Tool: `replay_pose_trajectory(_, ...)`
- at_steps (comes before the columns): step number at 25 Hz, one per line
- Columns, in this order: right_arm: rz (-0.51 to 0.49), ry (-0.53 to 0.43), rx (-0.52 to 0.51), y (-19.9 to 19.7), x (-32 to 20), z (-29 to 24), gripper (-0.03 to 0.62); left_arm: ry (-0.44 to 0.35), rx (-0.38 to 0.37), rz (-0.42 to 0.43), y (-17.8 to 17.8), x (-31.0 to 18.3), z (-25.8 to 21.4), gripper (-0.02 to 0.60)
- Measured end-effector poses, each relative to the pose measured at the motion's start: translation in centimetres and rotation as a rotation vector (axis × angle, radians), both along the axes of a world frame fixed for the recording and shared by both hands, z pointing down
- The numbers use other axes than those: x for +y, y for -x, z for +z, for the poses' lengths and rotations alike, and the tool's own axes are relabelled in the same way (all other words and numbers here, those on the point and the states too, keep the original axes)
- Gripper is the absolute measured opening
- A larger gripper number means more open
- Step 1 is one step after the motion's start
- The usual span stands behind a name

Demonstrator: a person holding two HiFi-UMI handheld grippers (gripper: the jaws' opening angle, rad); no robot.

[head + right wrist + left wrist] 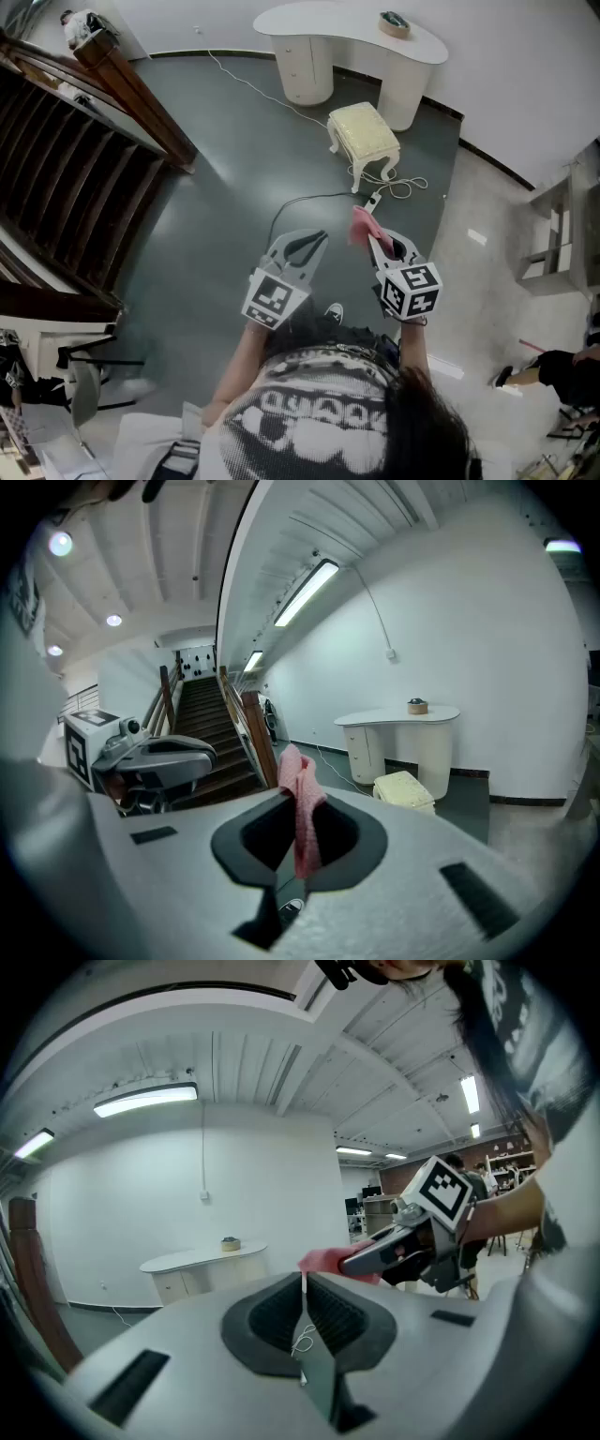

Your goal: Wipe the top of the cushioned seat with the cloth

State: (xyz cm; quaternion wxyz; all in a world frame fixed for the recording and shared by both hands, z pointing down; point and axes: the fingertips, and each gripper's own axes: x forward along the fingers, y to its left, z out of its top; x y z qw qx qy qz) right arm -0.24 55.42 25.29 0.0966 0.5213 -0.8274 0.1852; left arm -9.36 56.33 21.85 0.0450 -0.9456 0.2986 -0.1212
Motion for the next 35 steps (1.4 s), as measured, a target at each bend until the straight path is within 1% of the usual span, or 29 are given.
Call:
replay_pose_trajectory(5,0.010,-0.012,-0.019,-0.4,-0.4,-0.2,0.011,-0.007,0.001,0.000,-0.5,-0.3,0.1,0.015)
replay_pose_trajectory(10,0.015,-0.009,-0.010,-0.9,-0.8,0.0,0.011,-0.008,0.001,0.002,-0.8,-0.6,-0.1,0.015)
replay_pose_trajectory(15,0.027,0.008,-0.030,-1.2,-1.5,0.5,0.011,0.008,-0.022,0.010,-0.9,-1.1,0.4,0.015)
replay_pose_trajectory(23,0.020,0.037,-0.047,-0.9,-4.2,1.8,0.011,0.018,-0.044,0.005,-0.5,-3.7,0.9,0.015)
replay_pose_trajectory(28,0.023,0.051,-0.039,-0.4,-7.8,2.6,0.011,0.039,-0.049,0.008,0.1,-7.5,2.1,0.015)
replay_pose_trajectory(32,0.046,0.055,-0.020,-0.7,-12.6,2.9,0.011,0.043,-0.034,0.025,0.0,-12.7,2.5,0.015)
replay_pose_trajectory(35,0.085,0.058,-0.013,-1.4,-16.9,2.6,0.011,0.036,-0.033,0.055,-0.4,-17.2,2.2,0.015)
